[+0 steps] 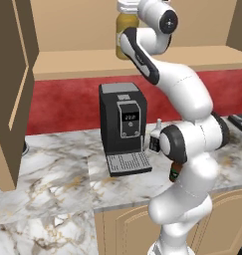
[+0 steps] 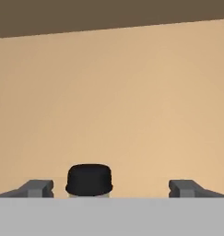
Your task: Sort all alcoholic drinks to one cabinet, and non-alcoholic drinks to the other.
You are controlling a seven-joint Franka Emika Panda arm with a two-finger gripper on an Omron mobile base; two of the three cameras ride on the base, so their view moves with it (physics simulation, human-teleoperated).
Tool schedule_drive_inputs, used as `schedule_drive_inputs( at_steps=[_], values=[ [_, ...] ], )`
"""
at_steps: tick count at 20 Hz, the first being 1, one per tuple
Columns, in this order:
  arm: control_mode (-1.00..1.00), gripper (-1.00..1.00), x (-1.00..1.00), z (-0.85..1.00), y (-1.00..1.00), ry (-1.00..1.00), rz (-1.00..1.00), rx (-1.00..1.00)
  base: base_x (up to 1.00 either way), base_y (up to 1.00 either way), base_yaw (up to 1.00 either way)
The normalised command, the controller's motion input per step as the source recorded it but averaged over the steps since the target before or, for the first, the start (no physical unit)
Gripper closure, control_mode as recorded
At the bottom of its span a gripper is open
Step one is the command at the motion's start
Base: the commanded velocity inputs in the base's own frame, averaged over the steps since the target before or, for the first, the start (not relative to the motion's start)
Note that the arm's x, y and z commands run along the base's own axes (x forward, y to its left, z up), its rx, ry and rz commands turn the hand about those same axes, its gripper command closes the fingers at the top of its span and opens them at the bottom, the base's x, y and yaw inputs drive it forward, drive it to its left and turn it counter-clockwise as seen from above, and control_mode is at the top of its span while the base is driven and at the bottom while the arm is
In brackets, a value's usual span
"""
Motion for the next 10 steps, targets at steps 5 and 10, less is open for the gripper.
schedule_drive_inputs(
  at_steps=[5, 10],
  values=[
    [-1.0, -1.0, -0.63, 0.12, -0.11, 0.01, -0.01, -0.03, 0.0, 0.0, 0.0],
    [-1.0, -1.0, -0.61, 0.03, -0.22, 0.06, -0.01, -0.04, 0.0, 0.0, 0.0]
  ],
)
